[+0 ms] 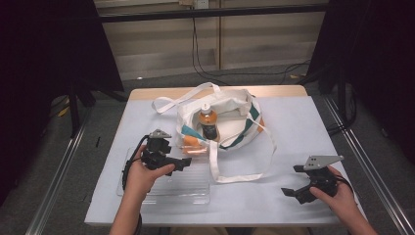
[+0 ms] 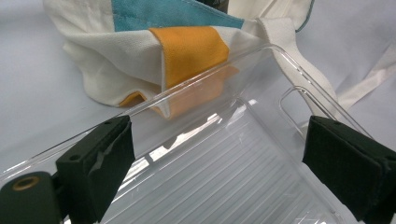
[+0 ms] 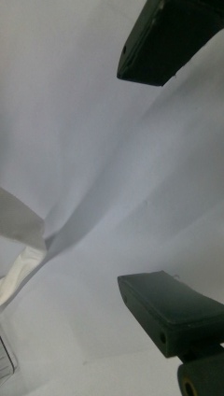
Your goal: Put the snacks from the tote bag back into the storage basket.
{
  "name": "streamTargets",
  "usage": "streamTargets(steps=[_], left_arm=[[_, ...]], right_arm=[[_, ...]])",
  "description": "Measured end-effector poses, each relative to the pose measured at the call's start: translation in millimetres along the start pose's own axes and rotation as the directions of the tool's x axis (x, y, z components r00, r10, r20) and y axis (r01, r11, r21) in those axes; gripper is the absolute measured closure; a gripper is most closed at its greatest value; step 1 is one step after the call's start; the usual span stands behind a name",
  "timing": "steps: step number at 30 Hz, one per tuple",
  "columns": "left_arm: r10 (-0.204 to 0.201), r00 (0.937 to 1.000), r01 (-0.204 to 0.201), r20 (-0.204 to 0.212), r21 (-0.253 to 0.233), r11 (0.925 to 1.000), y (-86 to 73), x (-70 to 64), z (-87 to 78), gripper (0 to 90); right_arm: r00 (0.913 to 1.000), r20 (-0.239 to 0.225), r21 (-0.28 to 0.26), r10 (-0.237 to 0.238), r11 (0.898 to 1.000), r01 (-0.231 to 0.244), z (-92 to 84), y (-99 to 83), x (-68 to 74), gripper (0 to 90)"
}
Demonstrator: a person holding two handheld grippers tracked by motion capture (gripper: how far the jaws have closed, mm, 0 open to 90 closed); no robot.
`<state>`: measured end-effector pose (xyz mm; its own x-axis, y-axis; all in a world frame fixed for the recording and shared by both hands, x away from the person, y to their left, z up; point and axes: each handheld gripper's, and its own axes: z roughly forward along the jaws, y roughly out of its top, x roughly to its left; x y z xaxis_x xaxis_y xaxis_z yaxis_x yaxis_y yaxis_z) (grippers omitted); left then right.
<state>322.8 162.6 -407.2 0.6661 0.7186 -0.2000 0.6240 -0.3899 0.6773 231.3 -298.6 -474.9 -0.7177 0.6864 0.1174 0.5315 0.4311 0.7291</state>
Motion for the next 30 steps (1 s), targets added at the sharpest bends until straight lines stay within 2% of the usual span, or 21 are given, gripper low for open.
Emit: streamTargets(steps=[5, 8, 10, 12, 16, 17, 21, 25, 26, 27, 29, 30], left_arm=[[-0.018, 0.9998, 0.018, 0.001, -0.005, 0.9998, 0.0, -2.7, 2.5, 8.7], [-0.005, 1.0000, 0.005, 0.004, 0.014, 0.9999, 0.3, -1.5, 2.2, 8.7], [-0.020, 0.9997, 0.020, 0.011, 0.001, 0.9998, 0.7, -3.6, 3.1, 8.9], [-0.006, 0.9999, 0.006, 0.015, 0.006, 1.0000, 2.4, -4.5, 2.0, 8.9], [-0.017, 0.9998, 0.017, 0.007, -0.014, 0.9998, 6.5, -9.4, 1.9, 9.3], [-0.008, 0.9999, 0.008, 0.014, -0.003, 1.0000, 7.5, -8.6, 1.5, 9.3], [-0.035, 0.9991, 0.036, 0.022, -0.025, 0.9990, 12.6, -8.6, 3.0, 9.0], [-0.014, 0.9997, 0.014, 0.021, -0.014, 0.9998, 22.0, -10.7, 4.3, 8.7], [-0.039, 0.9990, 0.039, 0.021, -0.034, 0.9986, 24.4, -13.9, 6.7, 8.7], [-0.008, 0.9997, 0.008, 0.021, -0.013, 0.9999, 27.4, -13.3, 6.4, 8.7], [-0.031, 0.9993, 0.031, 0.019, -0.025, 0.9992, 32.5, -15.6, 9.4, 8.6], [-0.006, 0.9998, 0.006, 0.021, -0.006, 1.0000, 35.2, -13.8, 9.8, 8.6]], right_arm=[[1.0000, 0.003, -0.008, 0.007, 1.000, -0.007, -1.7, -0.7, -0.5, 2.4], [1.0000, 0.004, -0.005, 0.009, 1.000, -0.009, -1.5, -0.3, 0.0, 2.4], [1.0000, 0.004, -0.004, 0.008, 1.000, -0.008, -1.3, -1.1, 0.5, 2.4], [0.9999, 0.001, -0.009, 0.010, 1.000, -0.010, -2.2, -1.5, 0.0, 2.4], [0.9998, 0.009, -0.017, 0.016, 1.000, -0.016, -4.4, -1.6, -1.5, 2.4], [0.9997, 0.011, -0.017, 0.020, 1.000, -0.020, -5.0, -1.8, -1.8, 2.4], [0.9997, 0.006, -0.018, 0.022, 1.000, -0.022, -4.8, -2.6, -2.6, 2.4], [0.9997, 0.006, -0.021, 0.022, 1.000, -0.022, -5.0, -2.4, -2.8, 2.4], [0.9998, 0.005, -0.024, 0.021, 0.999, -0.021, -5.2, -2.3, -3.0, 2.4], [0.9998, 0.005, -0.024, 0.021, 0.999, -0.021, -5.2, -2.3, -3.0, 2.4], [0.9997, 0.007, -0.026, 0.022, 0.999, -0.022, -6.3, -1.8, -2.8, 2.4], [0.9997, 0.007, -0.028, 0.025, 0.999, -0.024, -6.7, -1.7, -2.7, 2.4]])
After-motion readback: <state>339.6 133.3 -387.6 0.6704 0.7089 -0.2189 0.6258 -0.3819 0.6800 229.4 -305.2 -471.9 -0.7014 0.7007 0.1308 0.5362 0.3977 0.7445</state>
